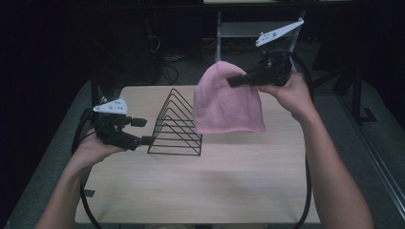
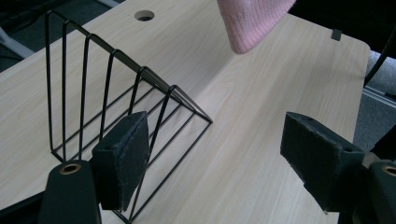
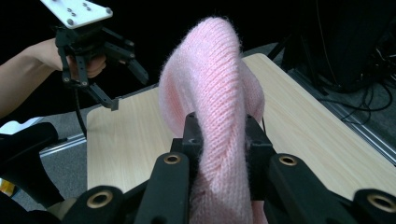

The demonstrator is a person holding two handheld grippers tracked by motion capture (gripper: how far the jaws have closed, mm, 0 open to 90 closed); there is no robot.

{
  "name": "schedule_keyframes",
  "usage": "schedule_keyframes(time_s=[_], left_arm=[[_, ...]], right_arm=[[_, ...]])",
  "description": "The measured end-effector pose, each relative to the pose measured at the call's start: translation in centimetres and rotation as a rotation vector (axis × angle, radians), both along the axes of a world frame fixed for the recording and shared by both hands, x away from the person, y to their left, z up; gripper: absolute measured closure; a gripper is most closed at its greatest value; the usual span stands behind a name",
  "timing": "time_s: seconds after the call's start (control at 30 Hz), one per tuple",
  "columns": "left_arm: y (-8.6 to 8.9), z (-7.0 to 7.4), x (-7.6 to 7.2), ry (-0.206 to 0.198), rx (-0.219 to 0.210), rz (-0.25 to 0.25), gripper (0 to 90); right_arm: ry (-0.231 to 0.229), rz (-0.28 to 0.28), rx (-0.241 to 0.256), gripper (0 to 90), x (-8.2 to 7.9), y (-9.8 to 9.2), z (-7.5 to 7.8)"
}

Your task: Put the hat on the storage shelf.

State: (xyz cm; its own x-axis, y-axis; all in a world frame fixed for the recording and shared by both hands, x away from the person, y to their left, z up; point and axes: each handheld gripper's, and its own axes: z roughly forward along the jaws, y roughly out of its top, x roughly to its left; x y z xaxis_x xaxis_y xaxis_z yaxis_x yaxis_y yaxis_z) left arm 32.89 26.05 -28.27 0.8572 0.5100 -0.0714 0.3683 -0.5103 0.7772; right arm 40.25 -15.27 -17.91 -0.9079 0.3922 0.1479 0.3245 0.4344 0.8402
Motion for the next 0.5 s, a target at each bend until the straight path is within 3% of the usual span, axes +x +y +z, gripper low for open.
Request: schedule_keyframes(time_s=[0.5], left_arm=[[-1.0,1.5,1.3,0.003,-0.007,-0.041,23.8]], right_arm=[[-0.013,0.070,0.001,75.5,0.5,3.5,1.1]])
